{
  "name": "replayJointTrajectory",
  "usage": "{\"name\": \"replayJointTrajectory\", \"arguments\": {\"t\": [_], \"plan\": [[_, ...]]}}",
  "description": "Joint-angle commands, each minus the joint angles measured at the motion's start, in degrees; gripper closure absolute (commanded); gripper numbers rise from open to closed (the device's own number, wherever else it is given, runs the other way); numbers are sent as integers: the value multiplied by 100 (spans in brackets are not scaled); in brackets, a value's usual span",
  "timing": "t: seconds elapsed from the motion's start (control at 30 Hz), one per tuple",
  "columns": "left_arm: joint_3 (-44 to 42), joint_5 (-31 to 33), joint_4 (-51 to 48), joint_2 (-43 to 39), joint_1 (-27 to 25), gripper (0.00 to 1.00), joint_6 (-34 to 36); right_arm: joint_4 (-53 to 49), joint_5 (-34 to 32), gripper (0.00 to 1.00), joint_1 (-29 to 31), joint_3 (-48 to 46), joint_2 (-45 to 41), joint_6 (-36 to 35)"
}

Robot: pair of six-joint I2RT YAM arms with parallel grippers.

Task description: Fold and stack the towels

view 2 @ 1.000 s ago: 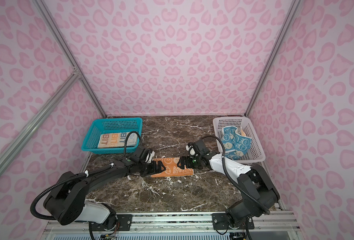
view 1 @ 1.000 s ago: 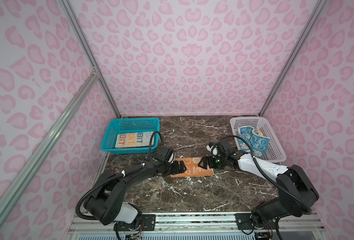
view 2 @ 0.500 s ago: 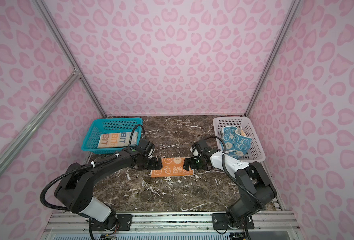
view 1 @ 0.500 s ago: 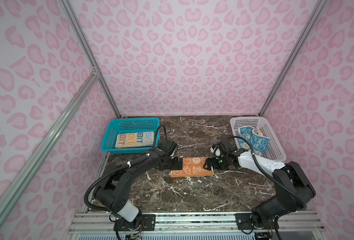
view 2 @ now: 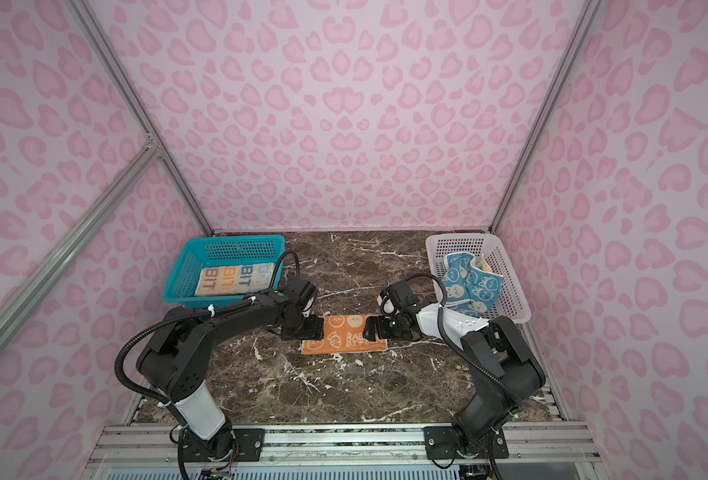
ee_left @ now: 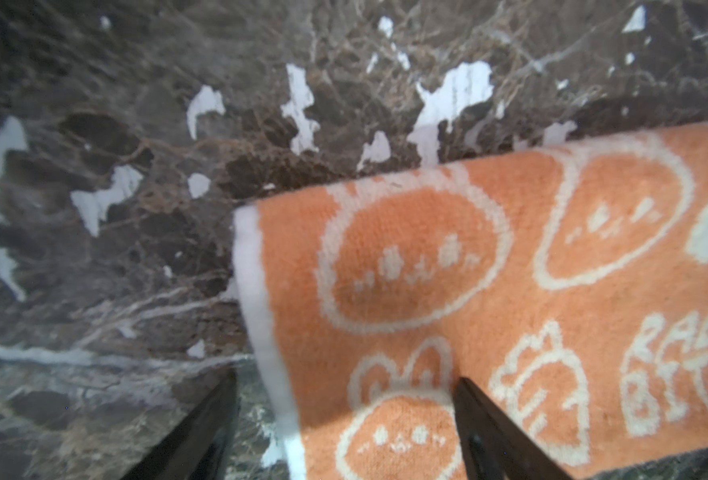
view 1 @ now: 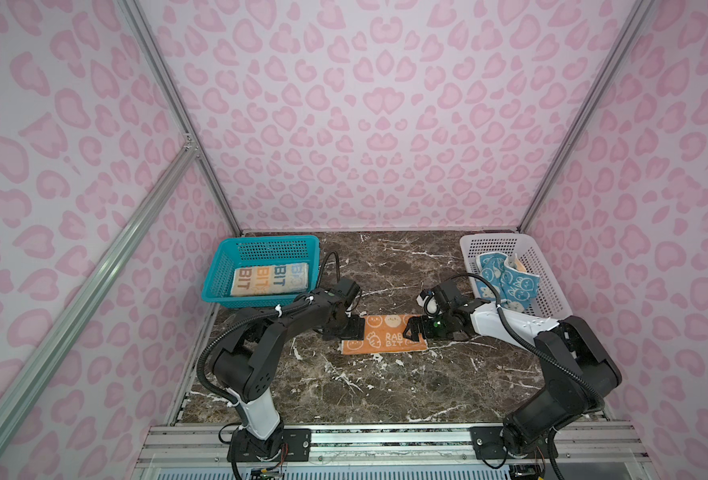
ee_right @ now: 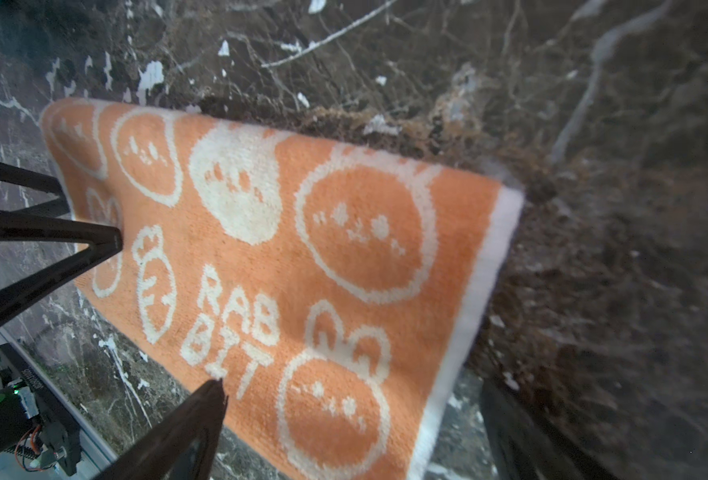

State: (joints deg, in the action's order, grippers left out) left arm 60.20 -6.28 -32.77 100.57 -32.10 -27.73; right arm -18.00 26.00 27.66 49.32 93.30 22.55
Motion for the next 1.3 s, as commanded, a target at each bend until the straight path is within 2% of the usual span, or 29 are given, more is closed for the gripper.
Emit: {"name": "replayJointTrajectory", "arguments": {"t": [0.0,0.17,0.37,0.53,0.63,0.77,0.93,1.27], "plan": [[-120,-189,31,91,-25,28,30,0,53,2,56,-81,142,194],[-133,-190,84,212,-38,32,39,113,80,2,183,-64,239,308],[-112,-197,164,208,-44,47,19,230,41,2,380,-66,354,435],[-80,-215,184,182,-42,63,4,358,25,2,508,-113,417,548],[-77,-194,144,106,-43,78,13,382,14,2,539,-124,444,552],[-41,-123,59,-1,-50,88,65,394,25,2,547,-116,453,558],[43,9,-85,-148,-53,96,122,377,18,2,558,-123,422,542],[700,734,-1013,-102,-44,96,491,206,-14,2,556,-69,209,396]]}}
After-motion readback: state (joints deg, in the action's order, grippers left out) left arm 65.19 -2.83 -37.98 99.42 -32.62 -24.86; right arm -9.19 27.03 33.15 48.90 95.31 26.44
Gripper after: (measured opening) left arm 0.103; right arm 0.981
